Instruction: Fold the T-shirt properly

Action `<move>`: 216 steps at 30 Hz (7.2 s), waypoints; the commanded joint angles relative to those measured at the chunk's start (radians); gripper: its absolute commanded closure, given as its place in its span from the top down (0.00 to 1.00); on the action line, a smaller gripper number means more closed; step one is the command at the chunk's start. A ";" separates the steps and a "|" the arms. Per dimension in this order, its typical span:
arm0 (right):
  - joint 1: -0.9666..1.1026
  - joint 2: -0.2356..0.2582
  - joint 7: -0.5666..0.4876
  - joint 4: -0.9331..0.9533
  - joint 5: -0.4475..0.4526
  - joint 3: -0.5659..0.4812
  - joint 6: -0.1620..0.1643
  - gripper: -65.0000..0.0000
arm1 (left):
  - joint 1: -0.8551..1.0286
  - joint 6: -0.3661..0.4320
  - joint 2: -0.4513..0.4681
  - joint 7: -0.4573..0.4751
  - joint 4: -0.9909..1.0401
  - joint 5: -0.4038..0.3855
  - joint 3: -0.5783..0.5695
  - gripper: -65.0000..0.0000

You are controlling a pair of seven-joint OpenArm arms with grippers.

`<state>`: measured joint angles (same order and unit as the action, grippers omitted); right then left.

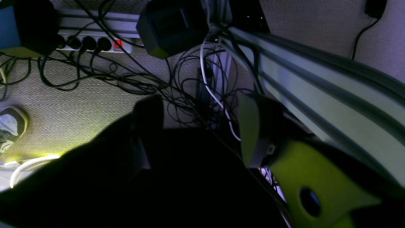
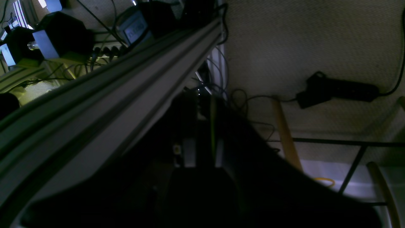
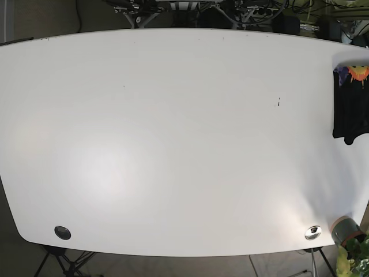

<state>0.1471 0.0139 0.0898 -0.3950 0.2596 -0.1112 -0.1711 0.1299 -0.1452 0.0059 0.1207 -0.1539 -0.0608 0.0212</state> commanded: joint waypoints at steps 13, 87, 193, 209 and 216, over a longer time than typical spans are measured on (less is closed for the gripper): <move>0.001 0.045 -0.068 -0.018 0.000 -0.003 0.012 0.11 | 0.004 -0.001 0.012 -0.008 -0.002 0.002 -0.004 0.55; 0.012 0.044 -0.072 -0.018 0.008 0.000 0.012 0.11 | 0.041 0.129 0.052 0.069 -0.002 0.003 -0.005 0.55; 0.966 0.191 -0.100 -1.608 0.011 0.338 0.008 0.10 | 1.179 0.131 0.179 0.069 -1.854 -0.235 0.234 0.55; 0.796 0.145 -0.100 -1.625 0.011 0.206 0.008 0.51 | 1.179 0.131 0.185 0.069 -1.854 -0.235 0.227 0.78; 0.693 0.139 0.021 -1.623 0.011 0.094 0.012 0.71 | 1.158 0.131 0.188 0.063 -1.851 -0.235 0.227 0.78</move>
<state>0.8452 0.1486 0.1318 -2.0010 0.2665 -0.0139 -0.1585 1.2705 -0.0158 0.1925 0.1646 -1.9930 -0.2928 0.2440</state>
